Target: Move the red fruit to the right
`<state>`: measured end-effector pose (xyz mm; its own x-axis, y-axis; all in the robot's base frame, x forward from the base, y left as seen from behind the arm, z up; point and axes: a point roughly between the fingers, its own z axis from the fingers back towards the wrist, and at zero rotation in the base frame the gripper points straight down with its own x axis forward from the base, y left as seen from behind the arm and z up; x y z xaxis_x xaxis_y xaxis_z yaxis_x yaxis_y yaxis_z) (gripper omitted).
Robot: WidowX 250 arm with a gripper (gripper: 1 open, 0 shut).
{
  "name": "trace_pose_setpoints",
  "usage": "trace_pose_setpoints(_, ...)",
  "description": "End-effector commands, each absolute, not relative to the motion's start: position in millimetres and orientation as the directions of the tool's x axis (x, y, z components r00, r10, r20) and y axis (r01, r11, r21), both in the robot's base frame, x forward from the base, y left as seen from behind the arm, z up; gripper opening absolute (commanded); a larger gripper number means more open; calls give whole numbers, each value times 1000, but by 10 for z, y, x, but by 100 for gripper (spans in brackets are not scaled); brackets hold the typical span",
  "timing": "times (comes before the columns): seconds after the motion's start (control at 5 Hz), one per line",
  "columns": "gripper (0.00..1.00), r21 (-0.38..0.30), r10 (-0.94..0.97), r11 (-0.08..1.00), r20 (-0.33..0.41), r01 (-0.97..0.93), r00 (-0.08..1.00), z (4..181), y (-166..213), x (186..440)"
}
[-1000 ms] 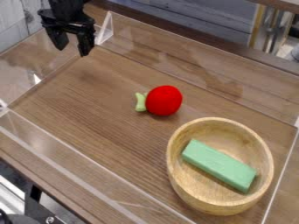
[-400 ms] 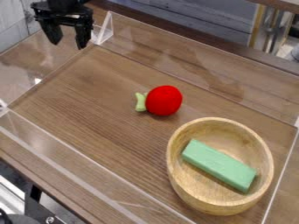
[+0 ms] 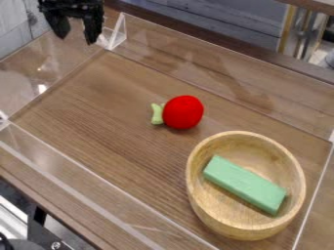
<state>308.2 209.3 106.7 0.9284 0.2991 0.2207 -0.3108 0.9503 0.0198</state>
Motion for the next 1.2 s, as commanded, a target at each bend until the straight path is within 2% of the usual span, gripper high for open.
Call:
trace_pose_setpoints(0.0, 100, 45, 273, 954, 274, -295, 922, 1250, 2135, 3169)
trace_pose_setpoints(0.4, 100, 46, 179, 979, 253, -197, 951, 959, 2131, 3013)
trace_pose_setpoints(1.0, 100, 43, 222, 969, 272, -242, 936, 970, 2162, 3066)
